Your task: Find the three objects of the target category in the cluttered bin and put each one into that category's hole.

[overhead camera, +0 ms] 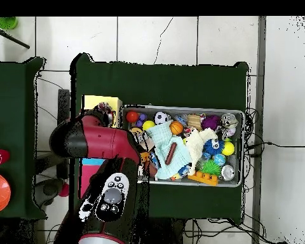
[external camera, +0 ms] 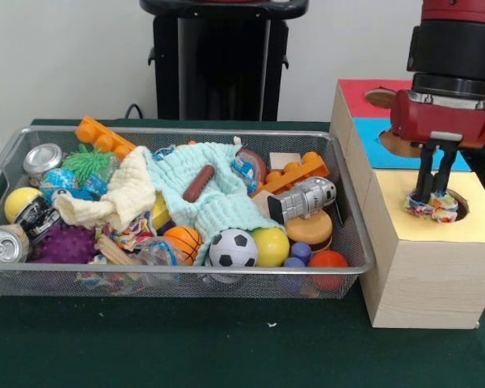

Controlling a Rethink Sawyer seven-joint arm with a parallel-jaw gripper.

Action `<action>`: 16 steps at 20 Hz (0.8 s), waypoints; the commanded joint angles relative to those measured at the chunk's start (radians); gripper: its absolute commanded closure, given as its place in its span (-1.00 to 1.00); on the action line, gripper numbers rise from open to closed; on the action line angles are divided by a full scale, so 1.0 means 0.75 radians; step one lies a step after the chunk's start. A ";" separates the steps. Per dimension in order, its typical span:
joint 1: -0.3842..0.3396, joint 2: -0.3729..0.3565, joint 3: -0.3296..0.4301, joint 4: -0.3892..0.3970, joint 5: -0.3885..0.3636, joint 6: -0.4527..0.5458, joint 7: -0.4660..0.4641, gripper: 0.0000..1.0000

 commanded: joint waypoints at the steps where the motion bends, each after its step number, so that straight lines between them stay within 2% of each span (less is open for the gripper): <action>1: 0.001 0.080 0.049 -0.050 0.075 0.208 0.320 1.00; 16: -0.016 0.085 0.092 -0.013 0.119 0.214 0.308 1.00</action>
